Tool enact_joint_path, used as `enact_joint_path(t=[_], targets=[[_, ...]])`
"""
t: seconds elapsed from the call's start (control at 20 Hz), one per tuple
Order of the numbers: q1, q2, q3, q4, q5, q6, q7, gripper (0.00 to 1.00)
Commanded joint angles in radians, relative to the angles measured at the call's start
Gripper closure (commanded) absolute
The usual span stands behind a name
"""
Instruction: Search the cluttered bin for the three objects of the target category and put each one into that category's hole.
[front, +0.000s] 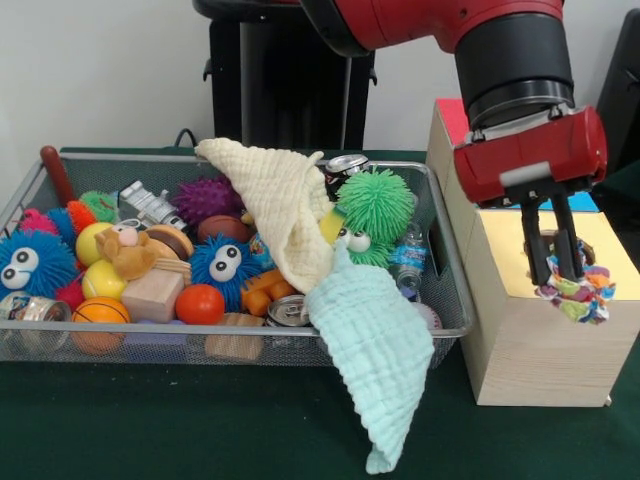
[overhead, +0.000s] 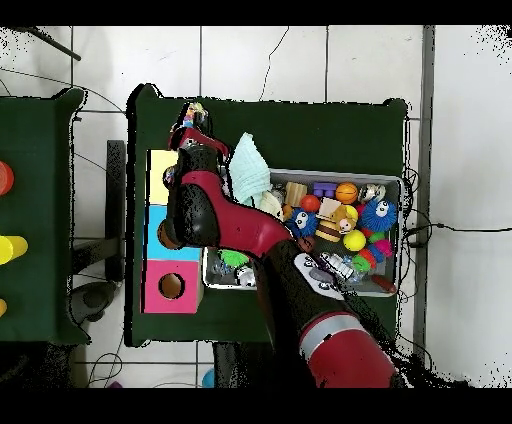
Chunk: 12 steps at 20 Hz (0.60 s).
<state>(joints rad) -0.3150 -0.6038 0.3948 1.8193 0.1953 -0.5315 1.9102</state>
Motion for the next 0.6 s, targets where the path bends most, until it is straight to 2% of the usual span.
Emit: enact_joint_path(t=[0.05, 0.35, 0.6], targets=[[0.007, -0.077, 0.02, 0.055, 0.073, 0.134, 0.238, 1.0], [0.008, -0.123, 0.024, 0.083, 0.096, 0.204, 0.239, 1.0], [-0.003, -0.061, 0.036, 0.064, 0.086, 0.268, 0.218, 1.0]])
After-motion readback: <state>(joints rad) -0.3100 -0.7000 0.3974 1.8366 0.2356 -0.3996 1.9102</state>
